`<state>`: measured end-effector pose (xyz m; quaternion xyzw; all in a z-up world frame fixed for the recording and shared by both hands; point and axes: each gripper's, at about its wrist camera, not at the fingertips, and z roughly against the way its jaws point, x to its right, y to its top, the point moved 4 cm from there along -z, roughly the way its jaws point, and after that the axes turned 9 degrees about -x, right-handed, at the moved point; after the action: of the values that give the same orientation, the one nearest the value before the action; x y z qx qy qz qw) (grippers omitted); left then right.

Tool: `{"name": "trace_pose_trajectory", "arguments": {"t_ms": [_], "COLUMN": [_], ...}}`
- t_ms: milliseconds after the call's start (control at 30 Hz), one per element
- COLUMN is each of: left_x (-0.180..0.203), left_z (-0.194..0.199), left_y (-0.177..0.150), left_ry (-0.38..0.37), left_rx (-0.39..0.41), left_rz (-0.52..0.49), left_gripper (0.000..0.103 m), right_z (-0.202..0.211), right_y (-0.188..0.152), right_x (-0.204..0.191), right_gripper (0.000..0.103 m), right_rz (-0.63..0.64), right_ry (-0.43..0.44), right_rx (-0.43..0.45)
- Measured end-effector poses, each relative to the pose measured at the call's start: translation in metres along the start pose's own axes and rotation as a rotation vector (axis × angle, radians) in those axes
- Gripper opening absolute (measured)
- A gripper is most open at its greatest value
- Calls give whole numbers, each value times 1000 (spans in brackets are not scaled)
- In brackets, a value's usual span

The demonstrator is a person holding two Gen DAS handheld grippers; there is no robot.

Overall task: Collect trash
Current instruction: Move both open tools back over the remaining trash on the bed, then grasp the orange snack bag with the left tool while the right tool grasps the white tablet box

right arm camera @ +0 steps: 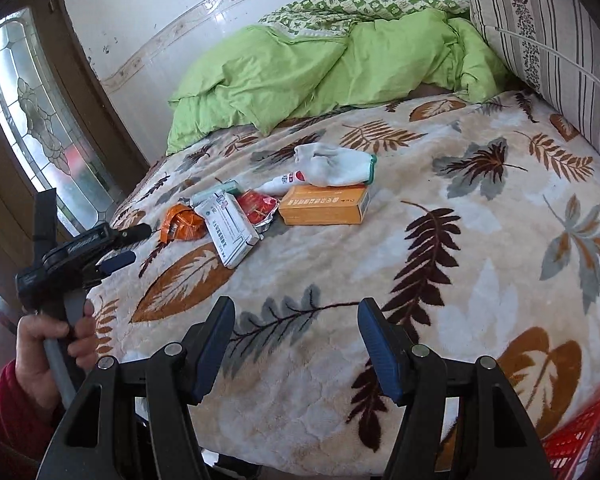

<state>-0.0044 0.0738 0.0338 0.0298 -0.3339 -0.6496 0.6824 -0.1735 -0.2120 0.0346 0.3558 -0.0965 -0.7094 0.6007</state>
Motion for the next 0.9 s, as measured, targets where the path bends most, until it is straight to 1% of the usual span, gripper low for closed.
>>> {"name": "trace_pose_trajectory", "arguments": {"t_ms": [67,100,167,233,267,300,333,367,400,467,533,600,667,733,800,900], "left_x": [-4,-1,-3,-8,-10,-10,-8,-5,-2,-4,-8,-11,-13,-16,-18,-20], "left_z": [-16,-26,-43,-61,-70,-75,-75,-76,-77,-76,-70,-58,-47,-37,-30,-26], "left_y": [17,24,34,37,38,37,37,39,40,39,40,42,43,43,43,43], "left_ry": [-50,-66,-22,-53,-53,-48,-32,-18,-15,-22,-34,-20,-14,-8,11,14], "left_rx": [-10,-16,-22,-27,-42,-32,-10,-7,-8,1,10,44,70,88,105,107], "left_rz": [62,63,77,103,110,99,78,54,36,39,46,34,20,7,-5,-5], "left_gripper": [77,77,77,77,76,76,70,66,65,56,54,54,54,54,54,54], "right_z": [-3,-3,-4,-3,-4,-5,-6,-8,-11,-18,-27,-39,-53,-73,-93,-125], "right_y": [0,0,0,0,0,-1,-1,0,0,3,9,19,30,45,58,71], "right_x": [2,2,2,1,0,-1,-3,-5,-8,-17,-33,-53,-72,-85,-95,-109], "right_gripper": [67,67,67,67,67,67,67,67,67,67,68,71,75,75,75,75], "right_rz": [-18,-17,-9,6,17,28,41,53,67,99,161,239,302,348,387,461], "right_ry": [-2,-2,-2,-6,-8,-13,-15,-15,-16,-3,3,-21,-13,-40,-48,-92], "right_rx": [-8,-10,-19,-22,-26,-34,-45,-57,-73,-91,-97,-97,-103,-113,-126,-149]}}
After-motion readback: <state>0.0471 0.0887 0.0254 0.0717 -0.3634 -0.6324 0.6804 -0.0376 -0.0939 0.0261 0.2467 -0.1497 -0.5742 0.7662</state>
